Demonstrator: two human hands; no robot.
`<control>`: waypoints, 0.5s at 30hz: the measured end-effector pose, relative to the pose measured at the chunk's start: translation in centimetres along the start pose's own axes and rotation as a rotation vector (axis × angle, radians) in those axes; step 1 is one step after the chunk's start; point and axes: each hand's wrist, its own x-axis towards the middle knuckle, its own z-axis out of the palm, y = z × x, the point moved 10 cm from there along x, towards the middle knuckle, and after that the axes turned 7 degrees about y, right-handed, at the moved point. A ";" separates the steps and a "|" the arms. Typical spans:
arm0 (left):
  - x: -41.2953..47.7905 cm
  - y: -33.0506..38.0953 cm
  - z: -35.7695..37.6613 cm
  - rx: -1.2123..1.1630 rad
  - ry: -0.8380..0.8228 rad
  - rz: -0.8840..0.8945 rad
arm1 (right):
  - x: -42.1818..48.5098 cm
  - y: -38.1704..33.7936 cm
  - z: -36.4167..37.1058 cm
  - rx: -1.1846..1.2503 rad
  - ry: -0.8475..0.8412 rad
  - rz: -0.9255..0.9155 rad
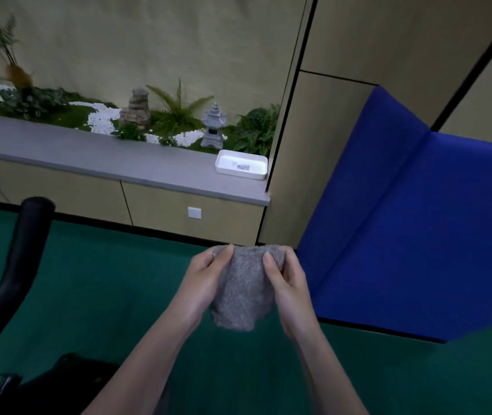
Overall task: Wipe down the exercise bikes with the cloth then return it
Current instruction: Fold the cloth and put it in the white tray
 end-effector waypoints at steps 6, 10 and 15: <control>5.6 1.4 -0.9 0.117 0.203 0.152 | 6.1 1.0 0.7 -0.085 0.096 -0.024; 8.7 3.3 -1.3 0.333 0.377 0.362 | 10.8 0.8 1.3 -0.200 0.178 -0.105; 15.1 5.5 0.7 0.508 0.379 0.477 | 18.4 0.7 1.2 -0.276 0.184 -0.154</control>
